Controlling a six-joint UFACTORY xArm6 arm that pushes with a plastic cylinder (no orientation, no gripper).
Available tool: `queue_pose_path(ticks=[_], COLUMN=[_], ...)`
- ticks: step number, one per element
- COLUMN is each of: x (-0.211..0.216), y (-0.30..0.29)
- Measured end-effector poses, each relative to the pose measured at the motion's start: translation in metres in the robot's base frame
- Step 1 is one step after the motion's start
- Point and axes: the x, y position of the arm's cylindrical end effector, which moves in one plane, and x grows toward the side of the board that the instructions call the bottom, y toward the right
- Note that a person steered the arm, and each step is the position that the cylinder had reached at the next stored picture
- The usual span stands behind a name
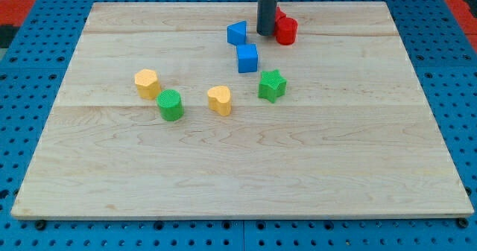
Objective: Move blue triangle on top left to blue cube
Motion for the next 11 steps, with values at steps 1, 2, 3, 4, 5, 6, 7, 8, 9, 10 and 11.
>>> queue_pose_path(ticks=[1, 2, 3, 4, 5, 6, 7, 8, 9, 10, 11], x=[-0.001, -0.001, -0.010, -0.002, 0.012, 0.024, 0.028, 0.028, 0.052, 0.071, 0.106], y=[-0.043, -0.080, -0.115, -0.138, -0.097, -0.078, -0.073, -0.091, -0.138, -0.095, -0.084])
